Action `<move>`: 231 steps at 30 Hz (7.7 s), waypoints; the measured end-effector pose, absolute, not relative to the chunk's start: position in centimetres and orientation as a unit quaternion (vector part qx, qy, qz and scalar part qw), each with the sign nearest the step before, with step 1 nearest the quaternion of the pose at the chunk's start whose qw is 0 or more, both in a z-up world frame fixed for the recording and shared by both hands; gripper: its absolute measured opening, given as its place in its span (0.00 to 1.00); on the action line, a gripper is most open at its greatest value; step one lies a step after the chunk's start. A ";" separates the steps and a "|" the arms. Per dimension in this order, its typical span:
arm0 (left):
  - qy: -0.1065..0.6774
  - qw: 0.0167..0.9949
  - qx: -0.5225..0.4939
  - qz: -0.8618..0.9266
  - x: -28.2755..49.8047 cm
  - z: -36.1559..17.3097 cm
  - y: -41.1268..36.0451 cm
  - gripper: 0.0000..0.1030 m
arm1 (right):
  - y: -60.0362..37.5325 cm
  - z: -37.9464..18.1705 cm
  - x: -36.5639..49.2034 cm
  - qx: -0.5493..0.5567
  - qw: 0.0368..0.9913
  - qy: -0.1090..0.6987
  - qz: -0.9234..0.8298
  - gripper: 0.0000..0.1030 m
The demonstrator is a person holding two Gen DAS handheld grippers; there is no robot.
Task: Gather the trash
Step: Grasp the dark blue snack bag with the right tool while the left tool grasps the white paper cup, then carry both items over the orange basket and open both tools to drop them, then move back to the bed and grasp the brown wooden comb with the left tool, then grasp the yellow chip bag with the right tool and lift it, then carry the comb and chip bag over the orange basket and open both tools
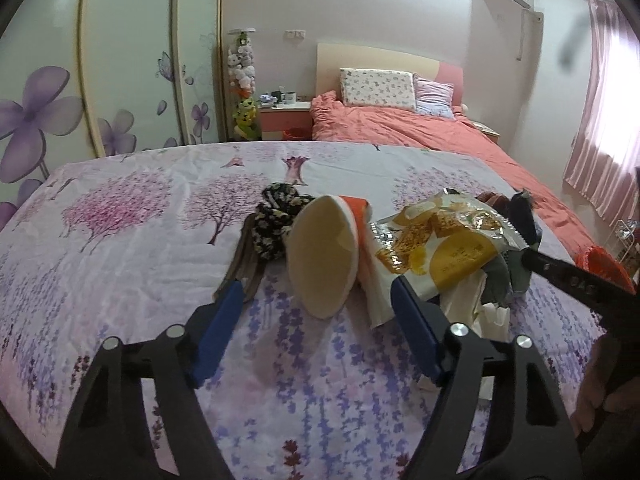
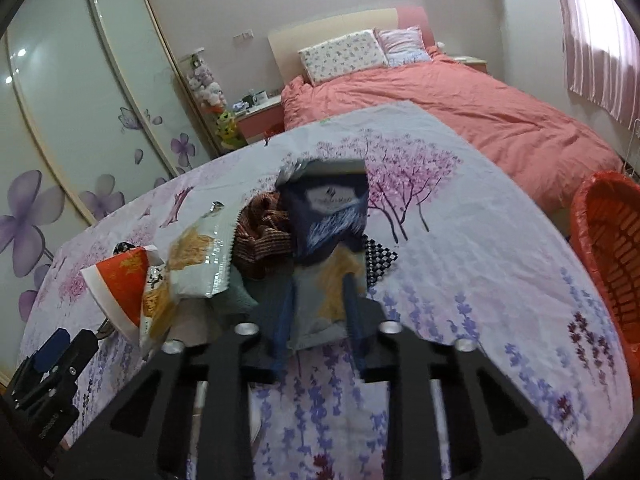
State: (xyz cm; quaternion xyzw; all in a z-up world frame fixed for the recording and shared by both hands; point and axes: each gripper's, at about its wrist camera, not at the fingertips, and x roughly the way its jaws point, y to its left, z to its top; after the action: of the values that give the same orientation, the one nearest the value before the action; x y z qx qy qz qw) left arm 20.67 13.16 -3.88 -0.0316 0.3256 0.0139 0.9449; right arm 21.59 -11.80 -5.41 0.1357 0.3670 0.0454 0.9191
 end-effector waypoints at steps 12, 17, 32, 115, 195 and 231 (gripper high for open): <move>0.343 0.938 -0.054 -0.003 23.3 -4.8 12.3 0.50 | -13.6 -4.9 19.5 0.116 0.931 0.344 0.022 0.02; 0.351 0.934 -0.062 0.001 24.6 -5.2 12.7 0.31 | -13.9 -5.0 19.6 0.115 0.932 0.344 0.021 0.02; 0.302 0.951 -0.067 -0.001 24.0 -1.9 13.3 0.04 | -14.7 -3.6 18.4 0.121 0.937 0.328 0.019 0.02; 0.305 0.925 0.029 -0.224 19.2 -0.1 -12.8 0.63 | -34.1 -1.5 10.9 0.204 0.928 0.283 -0.134 0.39; 0.430 0.896 -0.068 0.081 28.4 -8.1 25.0 0.31 | -6.5 -1.2 20.5 0.112 0.935 0.318 0.113 0.11; 0.359 0.932 -0.039 -0.017 24.9 0.4 17.2 0.27 | -15.3 1.2 16.0 0.153 0.955 0.249 0.055 0.10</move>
State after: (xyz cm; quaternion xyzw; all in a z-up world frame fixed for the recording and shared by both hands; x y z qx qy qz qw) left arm 24.86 17.24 0.41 -0.0392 0.3593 -0.0172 0.9322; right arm 15.95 -15.32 1.17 0.1531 0.2489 0.0546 0.9548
